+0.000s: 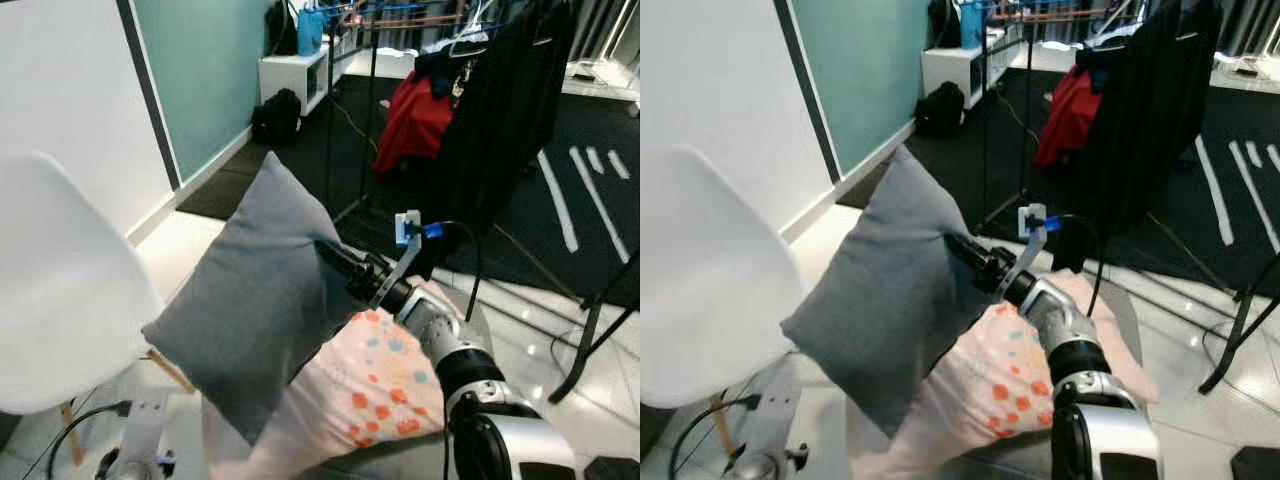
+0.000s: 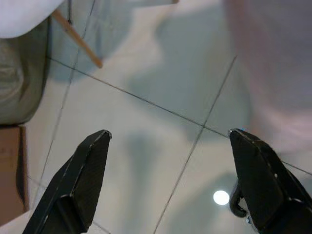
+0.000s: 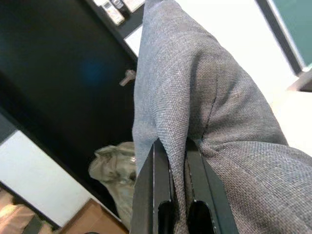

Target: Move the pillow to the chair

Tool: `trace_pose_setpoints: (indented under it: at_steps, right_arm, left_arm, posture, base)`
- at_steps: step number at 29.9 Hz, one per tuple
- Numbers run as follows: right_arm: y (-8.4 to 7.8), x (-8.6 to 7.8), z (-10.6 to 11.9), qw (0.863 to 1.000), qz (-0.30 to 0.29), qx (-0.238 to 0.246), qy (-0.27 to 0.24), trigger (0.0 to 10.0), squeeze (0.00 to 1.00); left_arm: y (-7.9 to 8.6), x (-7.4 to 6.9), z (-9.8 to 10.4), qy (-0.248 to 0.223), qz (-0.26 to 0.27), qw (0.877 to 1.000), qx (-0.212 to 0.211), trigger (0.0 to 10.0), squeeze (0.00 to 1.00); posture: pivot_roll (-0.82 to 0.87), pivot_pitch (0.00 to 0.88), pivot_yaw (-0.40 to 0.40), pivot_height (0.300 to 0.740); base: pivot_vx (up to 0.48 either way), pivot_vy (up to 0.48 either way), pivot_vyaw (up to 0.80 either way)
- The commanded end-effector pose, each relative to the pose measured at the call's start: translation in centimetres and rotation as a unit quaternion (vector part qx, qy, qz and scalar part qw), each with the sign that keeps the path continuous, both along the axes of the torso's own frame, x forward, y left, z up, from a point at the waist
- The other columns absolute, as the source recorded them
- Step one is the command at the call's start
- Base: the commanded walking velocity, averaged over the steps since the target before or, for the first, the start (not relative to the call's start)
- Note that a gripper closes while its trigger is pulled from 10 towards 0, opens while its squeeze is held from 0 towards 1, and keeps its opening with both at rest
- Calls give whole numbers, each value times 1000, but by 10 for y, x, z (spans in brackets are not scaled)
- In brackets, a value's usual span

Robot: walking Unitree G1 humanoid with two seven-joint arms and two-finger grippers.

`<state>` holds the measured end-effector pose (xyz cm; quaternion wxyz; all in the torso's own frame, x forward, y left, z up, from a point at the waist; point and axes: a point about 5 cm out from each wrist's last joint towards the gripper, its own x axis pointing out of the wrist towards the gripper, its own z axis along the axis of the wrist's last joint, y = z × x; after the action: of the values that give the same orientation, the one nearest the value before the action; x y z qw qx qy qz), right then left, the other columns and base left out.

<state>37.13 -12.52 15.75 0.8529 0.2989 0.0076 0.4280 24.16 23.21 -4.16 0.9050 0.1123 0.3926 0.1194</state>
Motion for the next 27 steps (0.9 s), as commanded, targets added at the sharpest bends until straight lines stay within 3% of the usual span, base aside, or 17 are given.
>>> trace_pose_setpoints:
  at_steps: [1, 13, 27]
  right_arm:
    - [8, 2, 14, 999, 11, 21, -29, 10000, 0]
    - [20, -6, 5, 999, 45, 16, -21, 10000, 0]
    - [21, -6, 6, 998, 49, 16, -20, 10000, 0]
  left_arm:
    - [6, -10, -5, 15, 7, 1000, 4, 10000, 0]
    - [6, -8, -4, 12, 0, 1000, 7, 10000, 0]
    - [4, -7, -3, 8, -4, 1000, 3, 10000, 0]
  posture:
    - [-104, 59, -42, 740]
    - [-105, 62, -47, 740]
    - [-107, 62, -50, 740]
  base:
    - [0, 0, 800]
    - [0, 0, 800]
    - [0, 0, 800]
